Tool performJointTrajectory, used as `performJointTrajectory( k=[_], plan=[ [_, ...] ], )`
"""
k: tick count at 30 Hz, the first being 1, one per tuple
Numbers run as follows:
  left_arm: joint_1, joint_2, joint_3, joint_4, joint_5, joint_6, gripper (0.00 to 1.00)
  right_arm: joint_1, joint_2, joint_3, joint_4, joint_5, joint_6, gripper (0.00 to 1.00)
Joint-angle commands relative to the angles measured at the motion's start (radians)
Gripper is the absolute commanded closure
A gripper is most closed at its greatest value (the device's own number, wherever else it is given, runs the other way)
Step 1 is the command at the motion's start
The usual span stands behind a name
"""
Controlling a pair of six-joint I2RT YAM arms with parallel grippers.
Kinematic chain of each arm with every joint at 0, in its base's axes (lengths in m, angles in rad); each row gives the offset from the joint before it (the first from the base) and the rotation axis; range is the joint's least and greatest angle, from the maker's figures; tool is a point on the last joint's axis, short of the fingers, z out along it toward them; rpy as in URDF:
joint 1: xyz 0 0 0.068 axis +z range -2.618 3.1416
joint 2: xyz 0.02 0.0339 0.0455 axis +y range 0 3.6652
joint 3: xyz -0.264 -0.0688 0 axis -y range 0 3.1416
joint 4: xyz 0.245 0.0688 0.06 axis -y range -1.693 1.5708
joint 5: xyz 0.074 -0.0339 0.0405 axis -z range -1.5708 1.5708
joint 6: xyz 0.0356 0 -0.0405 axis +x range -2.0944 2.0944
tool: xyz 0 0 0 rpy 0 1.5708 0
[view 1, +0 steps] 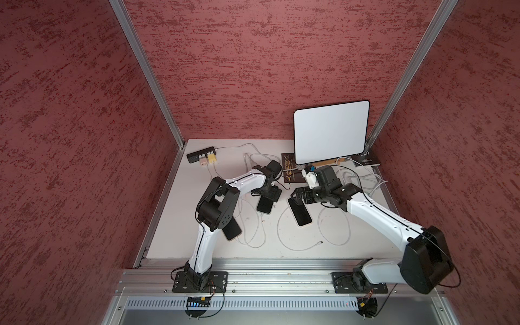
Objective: Unplug the charging cable from the phone
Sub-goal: Pick up the phone at the center of the board.
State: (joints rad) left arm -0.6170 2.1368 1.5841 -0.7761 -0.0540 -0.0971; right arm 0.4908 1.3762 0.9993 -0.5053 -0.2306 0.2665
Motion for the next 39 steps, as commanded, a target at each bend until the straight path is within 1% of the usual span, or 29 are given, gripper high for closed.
performJointTrajectory(
  k=[1, 8, 10, 13, 17, 22, 28, 39],
  plan=[
    [0.002, 0.035, 0.008, -0.02, -0.001, 0.008, 0.08, -0.008, -0.013, 0.0, -0.001, 0.025, 0.004, 0.01],
    [0.003, 0.035, -0.005, -0.011, 0.018, 0.007, 0.17, -0.008, -0.009, 0.006, -0.004, 0.029, 0.001, 0.01],
    [0.005, 0.032, -0.01, -0.007, 0.021, 0.007, 0.22, -0.008, -0.011, 0.008, -0.007, 0.033, 0.001, 0.01],
    [0.006, 0.017, -0.016, 0.001, 0.023, 0.007, 0.31, -0.008, -0.012, 0.01, -0.01, 0.036, 0.0, 0.01],
    [0.009, -0.023, -0.031, 0.024, 0.024, 0.004, 0.4, -0.008, -0.011, 0.014, -0.008, 0.034, 0.0, 0.01],
    [0.018, -0.104, -0.073, 0.081, 0.042, -0.002, 0.48, -0.008, -0.009, 0.012, 0.009, 0.017, 0.0, 0.01],
    [0.027, -0.187, -0.119, 0.146, 0.077, -0.008, 0.55, -0.007, -0.006, 0.001, 0.043, -0.011, -0.004, 0.01],
    [0.047, -0.349, -0.197, 0.236, 0.127, -0.02, 0.62, -0.003, -0.018, -0.055, 0.167, -0.091, -0.022, 0.01]
  ],
)
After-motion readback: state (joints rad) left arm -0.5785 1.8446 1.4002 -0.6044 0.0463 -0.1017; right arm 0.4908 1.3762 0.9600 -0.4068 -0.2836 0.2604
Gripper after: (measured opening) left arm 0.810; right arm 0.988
